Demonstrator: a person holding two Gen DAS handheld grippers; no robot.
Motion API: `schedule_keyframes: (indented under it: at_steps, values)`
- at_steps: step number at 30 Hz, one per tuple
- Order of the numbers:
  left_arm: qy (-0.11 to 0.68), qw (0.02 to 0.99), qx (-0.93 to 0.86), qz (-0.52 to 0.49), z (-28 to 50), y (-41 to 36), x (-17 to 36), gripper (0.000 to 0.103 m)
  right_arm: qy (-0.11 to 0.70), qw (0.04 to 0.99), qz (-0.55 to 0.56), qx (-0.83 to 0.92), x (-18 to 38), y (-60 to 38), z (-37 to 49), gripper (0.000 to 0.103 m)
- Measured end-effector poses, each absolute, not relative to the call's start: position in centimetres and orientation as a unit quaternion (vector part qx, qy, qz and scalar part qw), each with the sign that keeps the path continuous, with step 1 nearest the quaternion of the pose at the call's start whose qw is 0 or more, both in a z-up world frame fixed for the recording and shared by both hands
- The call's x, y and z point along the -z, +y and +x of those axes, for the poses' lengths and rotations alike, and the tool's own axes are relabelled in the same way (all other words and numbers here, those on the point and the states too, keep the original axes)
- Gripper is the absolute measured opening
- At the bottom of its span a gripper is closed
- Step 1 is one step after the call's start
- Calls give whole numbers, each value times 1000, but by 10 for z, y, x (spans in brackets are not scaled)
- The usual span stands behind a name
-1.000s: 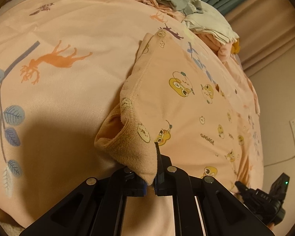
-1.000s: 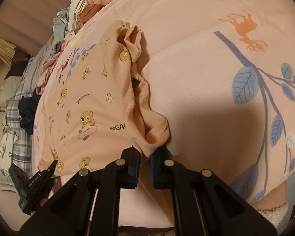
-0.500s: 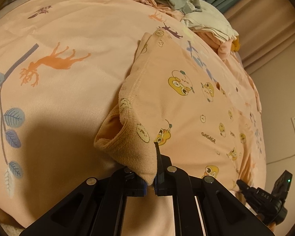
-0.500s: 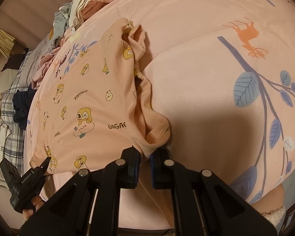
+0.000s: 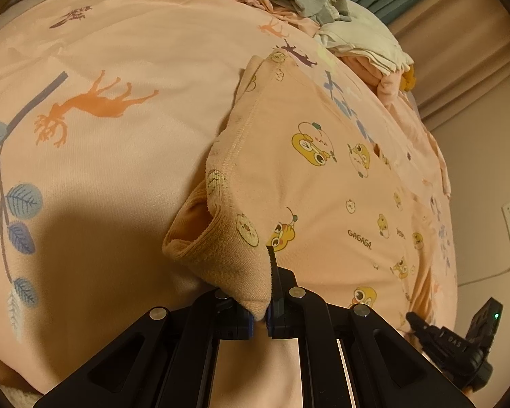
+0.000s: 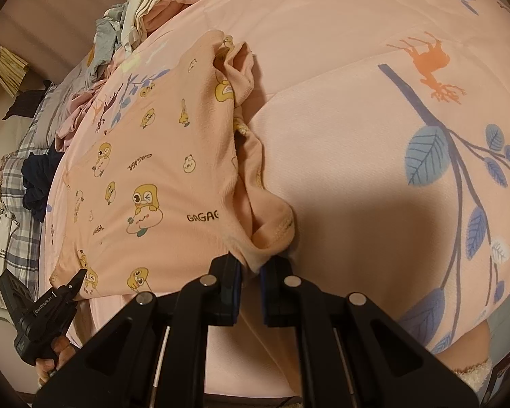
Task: Fold small clothes
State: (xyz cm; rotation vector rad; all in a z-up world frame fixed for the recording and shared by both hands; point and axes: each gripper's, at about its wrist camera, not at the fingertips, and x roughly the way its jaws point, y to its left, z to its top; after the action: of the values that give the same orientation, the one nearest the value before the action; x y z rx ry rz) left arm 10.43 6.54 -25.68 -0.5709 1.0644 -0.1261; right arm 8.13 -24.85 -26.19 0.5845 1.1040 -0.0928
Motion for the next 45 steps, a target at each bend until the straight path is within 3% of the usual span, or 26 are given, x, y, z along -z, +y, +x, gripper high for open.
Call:
schedule_keyframes:
  at_steps: [8, 15, 20, 28, 36, 39, 42, 43, 44, 45]
  values:
    - [481, 851, 42, -206, 106, 45, 239, 4, 531, 805, 262, 42, 252, -241, 82, 16]
    - [399, 890, 94, -198, 112, 25, 206, 4, 509, 814, 279, 14, 227, -249, 69, 16]
    - [387, 897, 151, -152, 126, -27, 196, 3, 471, 824, 315, 6, 211, -270, 55, 16]
    - [414, 866, 269, -74, 116, -137, 207, 3, 441, 834, 328, 38, 200, -304, 42, 17]
    - [447, 844, 296, -30, 95, -156, 227, 3, 446, 815, 367, 41, 215, -331, 35, 18]
    - [456, 840, 290, -47, 91, -138, 212, 3, 450, 803, 388, 29, 219, -328, 38, 28]
    - [408, 868, 279, -35, 74, -119, 187, 3, 449, 806, 387, 6, 214, -317, 45, 39]
    - [398, 874, 277, -28, 72, -115, 183, 5, 448, 809, 380, -3, 211, -312, 49, 40]
    - [389, 880, 272, -17, 69, -112, 178, 21, 448, 812, 375, -10, 208, -307, 53, 42]
    - [386, 884, 263, -7, 65, -107, 175, 29, 447, 814, 369, -22, 205, -301, 58, 45]
